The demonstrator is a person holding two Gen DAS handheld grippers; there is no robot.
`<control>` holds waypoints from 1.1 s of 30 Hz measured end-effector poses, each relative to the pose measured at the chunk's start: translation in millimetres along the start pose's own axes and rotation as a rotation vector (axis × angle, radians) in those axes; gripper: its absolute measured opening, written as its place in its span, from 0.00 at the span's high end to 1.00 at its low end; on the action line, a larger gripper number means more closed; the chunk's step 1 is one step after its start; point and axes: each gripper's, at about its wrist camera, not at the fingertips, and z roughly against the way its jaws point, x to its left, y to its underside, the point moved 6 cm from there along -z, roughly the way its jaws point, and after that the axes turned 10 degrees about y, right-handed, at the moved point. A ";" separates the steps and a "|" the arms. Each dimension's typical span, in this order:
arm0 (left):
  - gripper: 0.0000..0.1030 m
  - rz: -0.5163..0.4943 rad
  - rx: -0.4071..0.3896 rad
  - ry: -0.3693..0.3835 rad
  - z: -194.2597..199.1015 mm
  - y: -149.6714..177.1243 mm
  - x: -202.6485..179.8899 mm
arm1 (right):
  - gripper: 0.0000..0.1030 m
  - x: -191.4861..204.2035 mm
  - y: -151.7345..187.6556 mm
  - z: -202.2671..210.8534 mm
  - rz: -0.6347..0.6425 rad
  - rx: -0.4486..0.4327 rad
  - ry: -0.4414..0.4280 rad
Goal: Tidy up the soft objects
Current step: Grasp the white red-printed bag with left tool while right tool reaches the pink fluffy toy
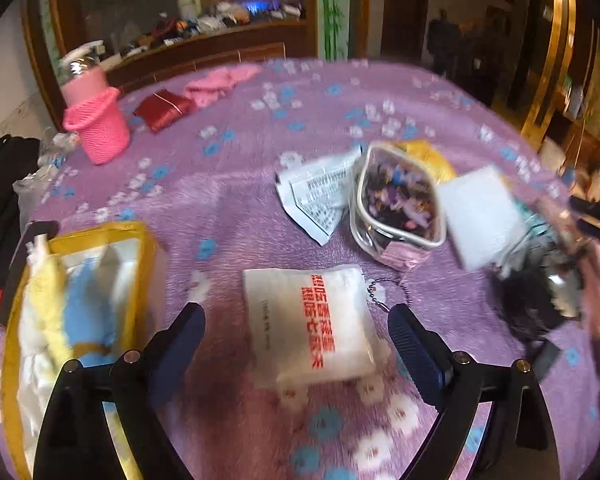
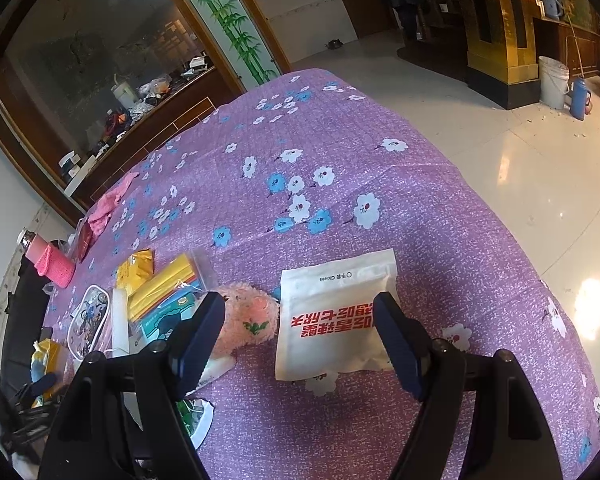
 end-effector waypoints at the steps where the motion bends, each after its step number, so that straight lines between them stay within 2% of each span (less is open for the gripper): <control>1: 0.08 -0.027 0.022 -0.027 -9.4 0.0 -2.0 | 0.27 -0.2 -0.1 -0.1 -0.001 0.000 -0.001; 2: 0.07 -0.062 0.066 -0.070 -24.5 2.2 -4.8 | 0.27 0.0 -0.1 0.0 0.000 0.000 -0.002; 3: 0.13 -0.057 0.027 -0.059 -24.8 -0.6 -5.0 | 0.27 0.5 -0.2 0.4 0.001 -0.002 -0.003; 4: 0.21 -0.057 0.026 -0.037 -26.8 -0.4 -4.0 | 0.27 0.7 -0.3 0.8 0.003 -0.004 -0.003; 5: 0.45 -0.050 0.026 0.015 -25.0 0.2 -6.3 | 0.27 1.2 -0.6 1.4 0.005 -0.009 -0.002; 6: 0.54 -0.042 0.031 0.066 -22.7 1.2 -9.8 | 0.27 1.5 -1.0 2.1 0.007 -0.013 0.000; 7: 0.60 -0.066 0.033 0.052 -19.1 2.9 -13.7 | 0.27 1.9 -1.4 2.3 0.008 -0.016 -0.001; 8: 0.72 -0.114 0.031 0.043 -15.1 5.3 -20.8 | 0.27 2.3 -1.7 2.4 0.009 -0.017 -0.003; 10: 0.77 -0.188 0.041 0.044 -8.5 14.8 -33.2 | 0.27 2.6 -1.6 2.2 0.010 -0.016 -0.003; 12: 0.88 -0.217 0.052 0.072 0.5 26.0 -40.6 | 0.27 2.7 -2.1 2.5 0.010 -0.019 -0.001; 13: 0.90 -0.215 0.057 0.088 4.6 30.1 -41.6 | 0.27 2.6 -2.0 2.3 0.008 -0.018 -0.002; 17: 0.90 -0.148 0.106 0.170 21.6 55.5 -36.5 | 0.27 0.3 -1.5 1.0 -0.002 -0.017 0.005; 19: 0.90 -0.132 0.086 0.175 31.5 60.4 -32.8 | 0.27 -0.2 -1.4 -0.1 -0.005 -0.014 0.005; 20: 0.83 -0.112 0.056 0.180 38.7 56.9 -28.9 | 0.27 -0.1 -0.9 -0.1 -0.004 -0.013 0.005; 21: 0.59 -0.088 0.030 0.179 43.5 51.2 -24.2 | 0.27 0.2 -0.8 0.1 -0.002 -0.013 0.006; 22: 0.41 -0.063 0.008 0.169 46.1 45.6 -20.3 | 0.27 0.7 -0.7 0.4 0.002 -0.014 0.007; 23: 0.14 -0.033 -0.019 0.148 46.2 37.7 -12.0 | 0.27 0.7 -0.6 0.5 0.002 -0.015 0.008; 24: 0.05 -0.020 -0.043 0.125 45.0 32.2 -7.5 | 0.27 0.7 -0.6 0.6 0.000 -0.015 0.008; 26: 0.05 -0.056 -0.056 0.084 33.8 21.3 -5.8 | 0.27 -0.9 -0.8 0.4 -0.007 -0.016 0.012; 30: 0.04 -0.157 0.079 0.042 -12.8 17.0 -13.2 | 0.27 -2.3 -1.0 -0.2 -0.014 -0.013 0.009; 31: 0.08 -0.177 0.094 0.039 -18.3 18.5 -16.3 | 0.27 -1.7 -1.1 0.3 -0.012 -0.015 0.007; 33: 0.38 -0.146 0.076 0.140 -17.9 15.9 -22.0 | 0.27 -1.0 -1.6 1.5 -0.008 -0.022 0.006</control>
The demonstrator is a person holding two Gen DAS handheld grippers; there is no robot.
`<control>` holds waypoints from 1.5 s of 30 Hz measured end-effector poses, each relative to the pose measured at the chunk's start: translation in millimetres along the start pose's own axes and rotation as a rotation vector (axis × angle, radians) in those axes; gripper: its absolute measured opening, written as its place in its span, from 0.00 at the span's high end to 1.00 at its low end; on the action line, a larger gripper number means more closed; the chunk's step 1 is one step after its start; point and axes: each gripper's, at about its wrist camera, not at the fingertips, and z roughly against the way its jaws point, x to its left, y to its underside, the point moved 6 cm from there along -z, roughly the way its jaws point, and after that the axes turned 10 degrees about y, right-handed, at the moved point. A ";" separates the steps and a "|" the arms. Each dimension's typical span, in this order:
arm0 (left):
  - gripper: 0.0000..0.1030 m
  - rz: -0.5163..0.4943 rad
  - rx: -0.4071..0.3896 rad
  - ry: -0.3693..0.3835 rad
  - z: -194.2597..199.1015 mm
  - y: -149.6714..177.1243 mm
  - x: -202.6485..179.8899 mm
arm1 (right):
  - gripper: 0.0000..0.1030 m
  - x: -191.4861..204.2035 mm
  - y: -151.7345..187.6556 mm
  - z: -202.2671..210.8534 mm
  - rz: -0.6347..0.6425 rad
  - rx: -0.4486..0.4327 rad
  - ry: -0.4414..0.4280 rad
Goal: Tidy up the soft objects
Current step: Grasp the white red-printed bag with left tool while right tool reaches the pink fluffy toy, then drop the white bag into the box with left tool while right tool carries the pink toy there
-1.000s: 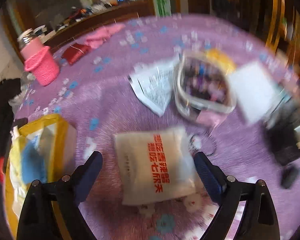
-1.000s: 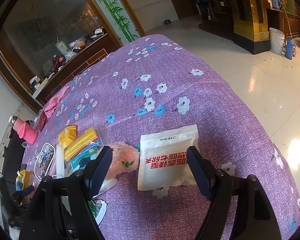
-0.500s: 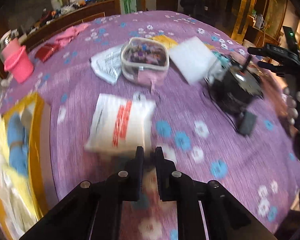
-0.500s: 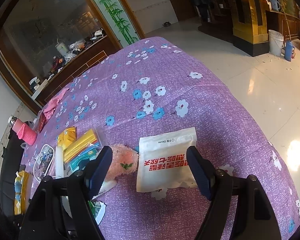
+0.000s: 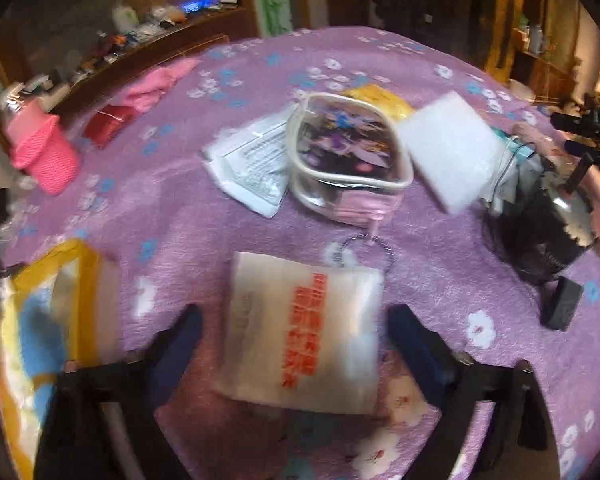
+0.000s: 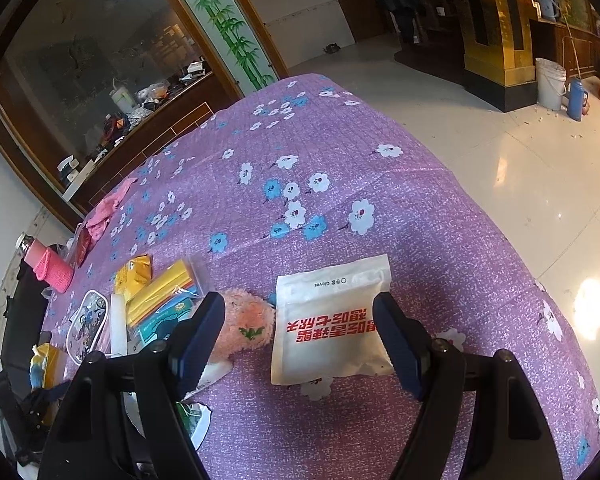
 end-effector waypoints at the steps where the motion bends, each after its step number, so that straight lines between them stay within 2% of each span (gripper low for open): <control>1: 0.43 0.019 0.002 0.027 2.2 0.1 -1.6 | 0.27 -0.1 -0.2 0.1 -0.001 -0.001 -0.002; 2: 0.50 -0.003 0.004 0.010 4.8 1.1 -5.0 | 0.27 -0.6 -0.4 -0.3 -0.002 -0.001 -0.003; 4: 0.52 -0.022 0.006 0.018 7.5 8.0 -10.4 | 0.27 -1.0 0.1 -0.7 -0.003 0.002 -0.003; 7: 0.53 0.004 -0.001 0.050 14.8 15.4 -11.4 | 0.27 -1.0 -0.2 -0.7 -0.001 0.001 -0.002; 13: 0.53 0.048 -0.106 0.139 60.2 25.4 -24.3 | 0.27 1.3 -2.9 4.0 0.001 -0.025 -0.037; 17: 0.53 0.050 -0.193 0.150 97.0 31.6 -32.3 | 0.27 6.9 -5.7 11.3 0.008 -0.054 -0.089; 21: 0.53 0.083 -0.254 0.158 125.9 44.4 -28.9 | 0.27 25.0 -3.9 6.7 0.068 -0.032 -0.100; 24: 0.53 0.117 -0.270 0.158 137.4 55.9 -17.3 | 0.27 49.6 -1.4 4.9 0.170 -0.030 -0.077; 27: 0.53 0.161 -0.295 0.140 150.7 70.3 -0.1 | 0.30 70.9 4.2 -11.3 0.272 0.017 -0.034; 29: 0.53 0.201 -0.316 0.125 160.7 80.5 15.6 | 0.44 76.7 11.3 -31.5 0.332 0.082 0.042; 30: 0.53 0.222 -0.328 0.114 165.7 86.2 24.0 | 0.57 76.2 13.6 -37.0 0.343 0.096 0.069; 31: 0.53 0.244 -0.339 0.106 170.9 92.3 32.4 | 0.61 74.7 12.7 -37.4 0.343 0.083 0.086; 34: 0.53 0.305 -0.369 0.067 186.1 112.6 59.3 | 0.64 67.6 10.7 -28.4 0.298 0.083 0.074; 39: 0.53 0.415 -0.380 -0.025 196.2 147.1 107.4 | 0.64 71.6 1.1 21.3 0.241 -0.004 0.019; 42: 0.52 0.461 -0.372 -0.061 195.4 162.8 125.1 | 0.64 97.5 4.8 56.8 0.260 -0.034 -0.070; 45: 0.50 0.490 -0.352 -0.110 189.2 174.7 136.5 | 0.64 133.4 23.3 79.9 0.319 -0.030 -0.152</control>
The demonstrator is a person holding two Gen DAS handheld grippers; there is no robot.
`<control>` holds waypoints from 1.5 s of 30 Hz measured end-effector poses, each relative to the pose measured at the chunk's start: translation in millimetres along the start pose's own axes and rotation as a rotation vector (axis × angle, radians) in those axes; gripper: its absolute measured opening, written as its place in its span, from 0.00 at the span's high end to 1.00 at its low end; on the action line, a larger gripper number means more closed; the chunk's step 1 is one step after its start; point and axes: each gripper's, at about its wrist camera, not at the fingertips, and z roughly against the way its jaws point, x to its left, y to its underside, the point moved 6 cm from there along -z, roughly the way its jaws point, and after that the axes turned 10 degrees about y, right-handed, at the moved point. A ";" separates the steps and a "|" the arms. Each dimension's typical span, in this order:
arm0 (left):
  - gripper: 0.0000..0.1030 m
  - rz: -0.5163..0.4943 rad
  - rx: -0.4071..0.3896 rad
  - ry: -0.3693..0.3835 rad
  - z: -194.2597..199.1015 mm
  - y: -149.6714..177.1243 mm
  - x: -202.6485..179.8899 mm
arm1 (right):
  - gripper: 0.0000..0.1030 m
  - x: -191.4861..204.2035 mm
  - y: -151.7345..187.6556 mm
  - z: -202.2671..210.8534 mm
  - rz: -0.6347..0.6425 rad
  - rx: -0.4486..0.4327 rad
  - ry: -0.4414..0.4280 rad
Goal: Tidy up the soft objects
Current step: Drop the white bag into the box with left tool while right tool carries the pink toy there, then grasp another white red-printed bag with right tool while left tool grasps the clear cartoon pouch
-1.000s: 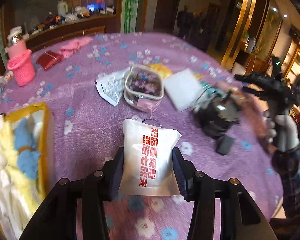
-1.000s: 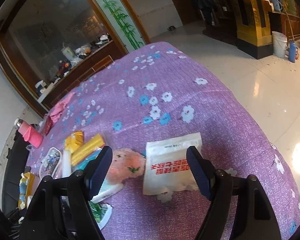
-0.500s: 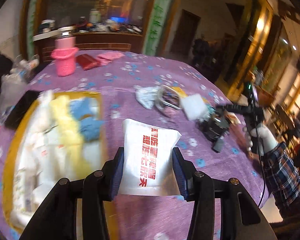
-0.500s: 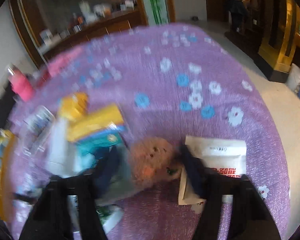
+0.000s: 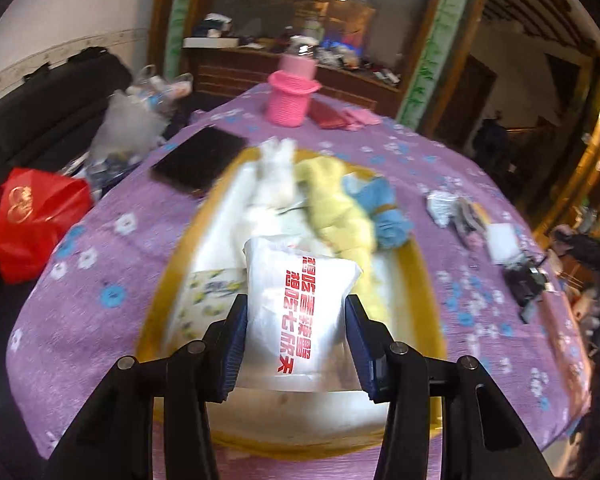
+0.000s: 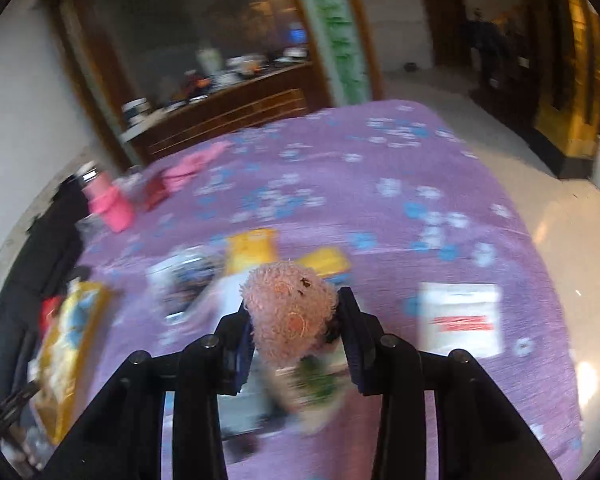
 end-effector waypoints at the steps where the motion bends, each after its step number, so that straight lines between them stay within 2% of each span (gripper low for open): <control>1: 0.49 0.009 0.009 -0.010 -2.7 2.3 4.1 | 0.64 11.9 1.2 1.8 0.013 0.001 -0.022; 2: 0.47 0.013 0.015 -0.014 -4.5 3.4 5.8 | 0.64 30.9 4.8 5.1 0.032 0.006 -0.056; 3: 0.40 0.016 0.018 -0.019 -6.0 4.7 7.5 | 0.64 46.9 9.1 6.7 0.052 0.013 -0.084; 5: 0.32 0.012 0.029 -0.027 -7.9 6.7 9.1 | 0.64 86.9 19.8 9.0 0.103 0.033 -0.153; 8: 0.24 -0.011 0.046 -0.032 -10.6 10.1 7.1 | 0.64 142.3 38.8 10.5 0.175 0.075 -0.246; 11: 0.23 0.004 0.041 -0.024 -7.0 12.0 10.4 | 0.63 201.8 63.5 14.1 0.263 0.121 -0.337; 14: 0.23 0.085 0.006 0.009 6.0 10.7 21.8 | 0.63 257.0 90.9 21.0 0.359 0.154 -0.406; 16: 0.23 0.129 -0.036 0.035 18.1 8.2 28.2 | 0.63 287.7 109.0 23.4 0.423 0.172 -0.437; 20: 0.21 0.191 -0.115 0.077 41.5 4.5 37.3 | 0.63 335.8 145.7 21.8 0.544 0.194 -0.444; 22: 0.21 0.208 -0.139 0.088 49.7 4.5 40.4 | 0.62 346.4 156.4 18.7 0.580 0.200 -0.436; 26: 0.21 0.208 -0.166 0.097 59.5 4.3 44.0 | 0.59 361.3 176.5 13.0 0.667 0.172 -0.365; 29: 0.20 0.205 -0.170 0.100 60.7 5.3 44.8 | 0.50 364.2 182.0 11.7 0.695 0.162 -0.339; 31: 0.20 0.209 -0.166 0.103 59.9 6.0 44.8 | 0.35 362.9 181.9 12.8 0.692 0.151 -0.336; 32: 0.20 0.211 -0.163 0.103 59.7 6.7 44.9 | 0.33 360.8 179.8 13.4 0.685 0.143 -0.341; 39: 0.20 0.195 -0.147 0.114 57.6 6.8 31.0 | 0.33 338.0 167.4 15.9 0.589 0.141 -0.367; 45: 0.20 0.138 -0.133 0.139 54.8 3.7 2.4 | 0.33 276.3 145.3 19.9 0.464 0.110 -0.347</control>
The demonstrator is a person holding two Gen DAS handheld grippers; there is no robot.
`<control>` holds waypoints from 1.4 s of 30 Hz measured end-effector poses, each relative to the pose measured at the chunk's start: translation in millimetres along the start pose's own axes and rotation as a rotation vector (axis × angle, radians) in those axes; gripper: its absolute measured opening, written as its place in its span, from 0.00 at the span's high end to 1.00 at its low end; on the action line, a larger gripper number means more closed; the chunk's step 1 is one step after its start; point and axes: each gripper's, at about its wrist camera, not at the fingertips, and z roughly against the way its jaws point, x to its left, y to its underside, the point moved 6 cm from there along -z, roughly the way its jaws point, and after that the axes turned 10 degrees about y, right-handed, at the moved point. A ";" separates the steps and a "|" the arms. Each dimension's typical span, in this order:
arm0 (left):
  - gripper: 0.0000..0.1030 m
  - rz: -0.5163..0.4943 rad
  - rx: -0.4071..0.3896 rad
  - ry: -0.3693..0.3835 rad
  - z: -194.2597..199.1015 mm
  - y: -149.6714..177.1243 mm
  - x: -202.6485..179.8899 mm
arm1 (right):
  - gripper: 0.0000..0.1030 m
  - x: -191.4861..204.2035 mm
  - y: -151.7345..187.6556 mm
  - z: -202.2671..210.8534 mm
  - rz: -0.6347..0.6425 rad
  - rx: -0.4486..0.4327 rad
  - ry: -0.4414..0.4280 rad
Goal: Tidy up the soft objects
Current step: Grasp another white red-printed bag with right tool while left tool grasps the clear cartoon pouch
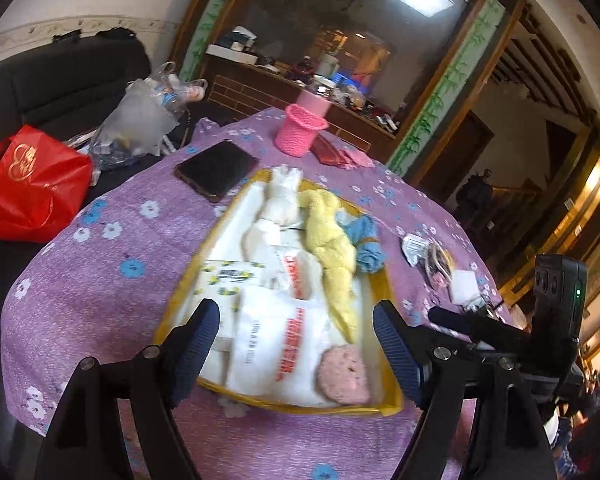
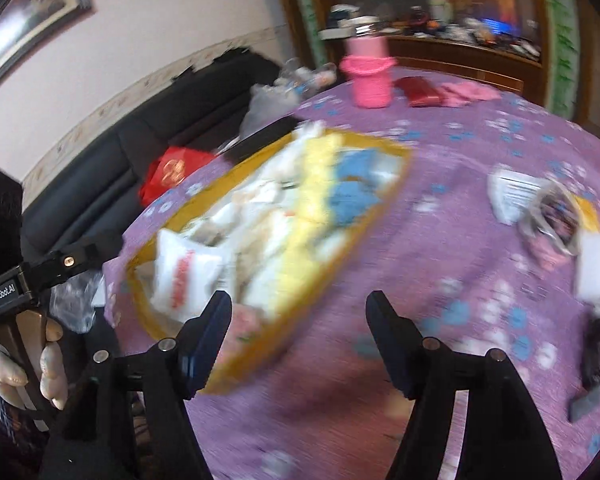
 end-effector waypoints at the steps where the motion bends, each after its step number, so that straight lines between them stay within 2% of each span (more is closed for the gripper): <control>1: 0.20 -0.009 0.002 0.007 -0.9 0.2 -4.6 | 0.33 -20.5 2.5 7.8 -0.034 -0.012 0.019; 6: 0.17 -0.098 0.043 0.059 -14.6 6.5 -42.7 | 0.32 -114.8 12.6 40.7 -0.204 -0.055 0.118; 10: 0.15 -0.165 0.100 0.093 -32.9 15.6 -73.1 | 0.32 -203.4 28.8 73.7 -0.409 -0.094 0.182; 14: 0.15 -0.225 0.155 0.119 -49.9 26.2 -101.0 | 0.31 -260.3 39.8 103.5 -0.499 -0.150 0.263; 17: 0.15 -0.261 0.188 0.132 -59.6 33.0 -118.9 | 0.25 -300.0 47.4 118.4 -0.557 -0.170 0.342; 21: 0.15 -0.273 0.216 0.140 -71.0 40.6 -131.6 | 0.25 -364.1 67.1 129.1 -0.676 -0.142 0.439; 23: 0.15 -0.274 0.233 0.142 -77.4 44.0 -136.6 | 0.25 -391.2 75.3 121.5 -0.694 -0.071 0.507; 26: 0.15 -0.283 0.251 0.147 -85.5 48.2 -145.2 | 0.25 -415.4 86.3 103.5 -0.684 0.035 0.560; 32: 0.15 -0.304 0.283 0.140 -94.5 55.8 -156.1 | 0.25 -431.6 94.4 65.0 -0.694 0.132 0.588; 39: 0.15 -0.308 0.309 0.126 -102.9 55.6 -159.7 | 0.24 -431.9 82.4 43.5 -0.685 0.138 0.608; 42: 0.15 -0.297 0.327 0.140 -113.7 49.9 -166.2 | 0.24 -428.6 79.2 37.6 -0.631 0.136 0.640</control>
